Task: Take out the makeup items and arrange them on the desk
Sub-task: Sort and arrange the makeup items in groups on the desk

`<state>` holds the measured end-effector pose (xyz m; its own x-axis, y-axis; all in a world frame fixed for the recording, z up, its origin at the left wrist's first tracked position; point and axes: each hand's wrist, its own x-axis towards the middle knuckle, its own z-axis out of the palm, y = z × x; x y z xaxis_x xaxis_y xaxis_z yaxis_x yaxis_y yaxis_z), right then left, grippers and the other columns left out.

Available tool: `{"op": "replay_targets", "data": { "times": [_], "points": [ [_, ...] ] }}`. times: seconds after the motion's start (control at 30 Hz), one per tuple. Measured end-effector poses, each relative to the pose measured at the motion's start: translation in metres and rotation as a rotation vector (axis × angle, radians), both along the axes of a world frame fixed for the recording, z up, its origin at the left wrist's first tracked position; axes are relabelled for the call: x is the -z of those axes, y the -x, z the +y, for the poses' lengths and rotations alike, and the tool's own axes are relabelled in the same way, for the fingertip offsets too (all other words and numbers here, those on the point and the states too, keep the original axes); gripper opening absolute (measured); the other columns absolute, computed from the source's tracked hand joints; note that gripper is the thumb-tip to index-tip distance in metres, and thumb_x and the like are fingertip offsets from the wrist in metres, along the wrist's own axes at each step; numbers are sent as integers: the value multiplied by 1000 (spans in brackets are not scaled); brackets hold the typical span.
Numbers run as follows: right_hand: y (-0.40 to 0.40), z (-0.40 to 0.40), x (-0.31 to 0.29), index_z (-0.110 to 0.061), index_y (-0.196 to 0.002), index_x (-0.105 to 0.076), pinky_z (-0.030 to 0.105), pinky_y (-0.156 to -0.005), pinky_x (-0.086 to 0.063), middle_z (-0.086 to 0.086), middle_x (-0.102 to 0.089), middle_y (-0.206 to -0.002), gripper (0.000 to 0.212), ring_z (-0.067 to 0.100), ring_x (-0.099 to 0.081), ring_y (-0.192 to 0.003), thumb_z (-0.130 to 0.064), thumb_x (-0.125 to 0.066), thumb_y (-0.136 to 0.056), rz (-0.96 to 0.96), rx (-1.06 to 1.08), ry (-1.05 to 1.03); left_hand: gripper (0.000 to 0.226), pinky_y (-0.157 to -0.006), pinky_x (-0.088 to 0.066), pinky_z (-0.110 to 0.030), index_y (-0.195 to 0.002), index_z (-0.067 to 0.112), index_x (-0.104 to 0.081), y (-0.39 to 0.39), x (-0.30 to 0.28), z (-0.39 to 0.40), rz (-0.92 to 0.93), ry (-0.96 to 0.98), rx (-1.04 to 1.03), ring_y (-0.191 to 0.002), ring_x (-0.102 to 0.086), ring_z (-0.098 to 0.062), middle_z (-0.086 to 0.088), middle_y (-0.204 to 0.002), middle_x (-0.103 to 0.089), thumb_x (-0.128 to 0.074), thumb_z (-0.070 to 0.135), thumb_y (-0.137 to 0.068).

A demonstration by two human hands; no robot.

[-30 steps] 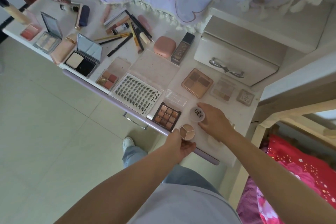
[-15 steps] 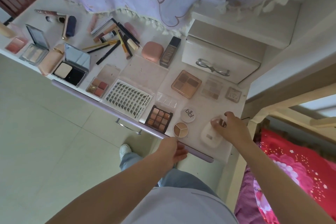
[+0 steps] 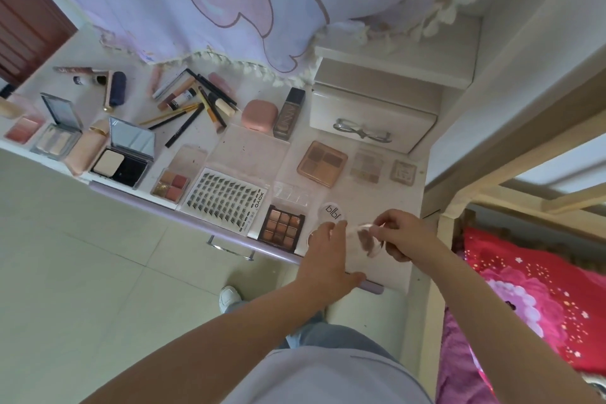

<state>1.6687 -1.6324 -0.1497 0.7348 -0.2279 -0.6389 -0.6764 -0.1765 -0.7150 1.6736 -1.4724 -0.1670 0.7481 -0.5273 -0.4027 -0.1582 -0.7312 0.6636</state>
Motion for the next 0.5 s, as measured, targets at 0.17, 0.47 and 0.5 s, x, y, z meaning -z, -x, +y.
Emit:
{"op": "replay_targets", "data": {
  "times": [0.17,0.47,0.5],
  "points": [
    [-8,8,-1,-8,-74,-48,18,-34,-32,6,-48,-51,18,13,-42,-34,-9,-42,-91,-42,121,162,43,-90,-39,-29,-122,4,-39,-8,9,-10,-56,-98,-27,-114,-43,-25,-10,-128,-42,-57,17,-86],
    [9,-19,26,-15,-73,-53,23,-44,-43,5,-55,-70,24,17,-52,-54,-18,-40,-94,78,290,14,37,-86,-42,-36,-121,9,-41,-16,18,-28,-291,-223,210,-115,-41,-25,-8,-126,-42,-52,16,-87],
    [9,-20,29,-12,-73,-52,25,-47,-43,7,-55,-71,24,18,-52,-55,-17,-42,-93,99,271,35,36,-85,-43,-36,-121,8,-42,-18,18,-31,-299,-227,239,-116,-40,-25,-8,-126,-41,-52,16,-87]
  ]
}}
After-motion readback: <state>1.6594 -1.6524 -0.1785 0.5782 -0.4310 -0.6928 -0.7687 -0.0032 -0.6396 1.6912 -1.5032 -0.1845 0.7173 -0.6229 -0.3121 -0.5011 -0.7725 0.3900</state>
